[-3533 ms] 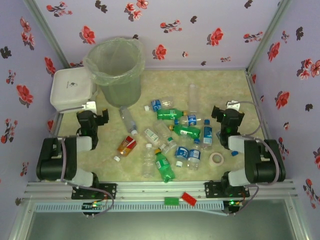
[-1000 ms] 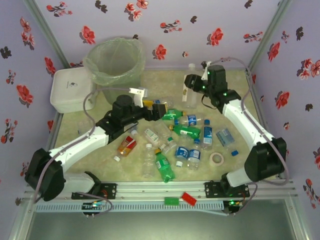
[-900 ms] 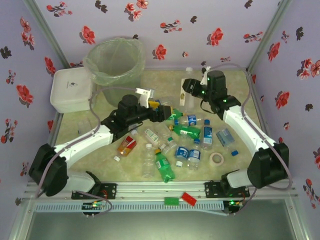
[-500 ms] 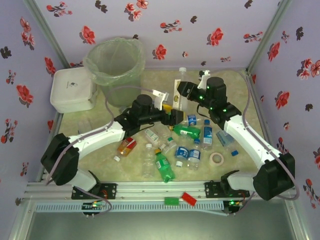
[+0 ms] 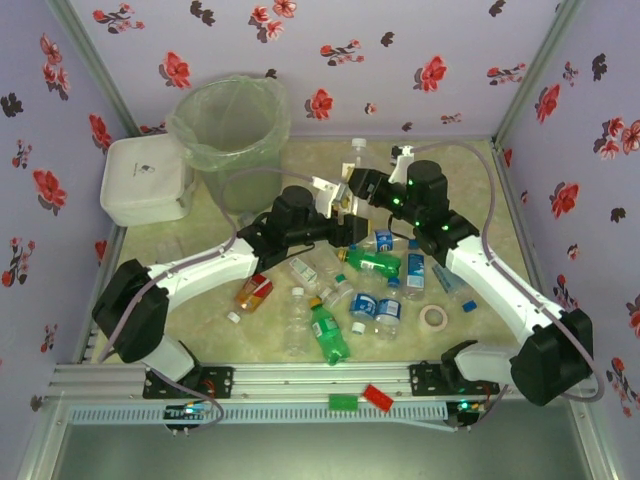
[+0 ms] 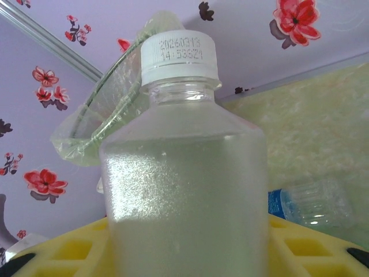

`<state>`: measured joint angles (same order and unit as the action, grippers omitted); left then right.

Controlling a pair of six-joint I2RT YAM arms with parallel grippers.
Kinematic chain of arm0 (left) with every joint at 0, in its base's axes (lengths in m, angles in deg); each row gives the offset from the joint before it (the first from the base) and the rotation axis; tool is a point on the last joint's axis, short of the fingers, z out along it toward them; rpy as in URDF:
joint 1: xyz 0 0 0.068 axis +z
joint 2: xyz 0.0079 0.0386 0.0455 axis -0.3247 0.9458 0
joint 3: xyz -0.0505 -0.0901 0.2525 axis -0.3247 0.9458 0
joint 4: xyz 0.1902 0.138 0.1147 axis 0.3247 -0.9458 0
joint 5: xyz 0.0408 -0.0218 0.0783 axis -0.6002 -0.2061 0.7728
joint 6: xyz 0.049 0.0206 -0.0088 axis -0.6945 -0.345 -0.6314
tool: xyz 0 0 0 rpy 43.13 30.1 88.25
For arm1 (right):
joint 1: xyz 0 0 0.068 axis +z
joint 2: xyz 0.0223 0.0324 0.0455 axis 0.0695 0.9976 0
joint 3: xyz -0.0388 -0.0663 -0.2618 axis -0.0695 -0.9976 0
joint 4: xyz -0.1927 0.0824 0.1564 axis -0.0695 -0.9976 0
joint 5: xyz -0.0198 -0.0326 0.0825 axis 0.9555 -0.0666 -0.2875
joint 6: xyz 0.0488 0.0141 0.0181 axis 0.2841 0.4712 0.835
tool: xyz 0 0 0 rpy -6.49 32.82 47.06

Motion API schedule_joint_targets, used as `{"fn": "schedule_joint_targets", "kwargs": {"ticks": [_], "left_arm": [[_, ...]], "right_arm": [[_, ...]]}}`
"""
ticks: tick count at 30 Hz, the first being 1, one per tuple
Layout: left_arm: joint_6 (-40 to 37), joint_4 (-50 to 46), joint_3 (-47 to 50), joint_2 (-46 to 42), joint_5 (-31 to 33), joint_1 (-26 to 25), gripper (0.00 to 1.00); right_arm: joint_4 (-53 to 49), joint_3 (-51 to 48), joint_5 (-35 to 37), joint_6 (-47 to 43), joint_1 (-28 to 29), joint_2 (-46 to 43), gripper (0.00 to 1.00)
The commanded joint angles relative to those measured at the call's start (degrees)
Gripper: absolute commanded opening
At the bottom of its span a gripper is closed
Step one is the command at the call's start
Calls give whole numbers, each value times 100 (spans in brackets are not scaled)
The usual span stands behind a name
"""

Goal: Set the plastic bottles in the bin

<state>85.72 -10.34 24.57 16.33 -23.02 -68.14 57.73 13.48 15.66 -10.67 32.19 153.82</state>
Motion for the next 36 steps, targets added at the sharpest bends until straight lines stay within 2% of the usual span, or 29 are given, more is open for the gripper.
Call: {"fn": "schedule_joint_targets", "kwargs": {"ticks": [1, 3, 8, 11, 13, 16, 19, 22, 30, 36], "left_arm": [[-225, -43, 2, -159, 359, 6, 55], [-124, -60, 34, -206, 396, -2, 53], [62, 61, 402, -477, 701, -39, 50], [-18, -14, 643, -798, 1036, -34, 49], [-240, -331, 650, -1036, 1333, -32, 49], [-712, -1348, 272, -1257, 1913, -17, 48], [-1305, -2273, -318, -1337, 2532, 16, 48], [-1884, -2754, -905, -1358, 2908, 161, 48], [-3184, -3810, -2897, -844, 3243, 1005, 48], [-3562, -4366, -4240, -8, 3235, 2097, 47]], "right_arm": [[141, -20, 32, 148, 102, -197, 54], [123, -29, 68, 161, 130, -250, 60], [-55, -80, 259, 212, 154, -484, 89], [-391, -32, 497, 25, 150, -746, 99], [-661, -1, 685, -116, 150, -932, 100], [-1095, -18, 1105, -376, 150, -1248, 100], [-1611, -111, 1720, -670, 150, -1465, 100], [-1968, -309, 2477, -840, 151, -1568, 99], [-2117, -747, 3206, -879, 141, -1473, 100], [-2286, -763, 3481, -928, 146, -1388, 100]]}}
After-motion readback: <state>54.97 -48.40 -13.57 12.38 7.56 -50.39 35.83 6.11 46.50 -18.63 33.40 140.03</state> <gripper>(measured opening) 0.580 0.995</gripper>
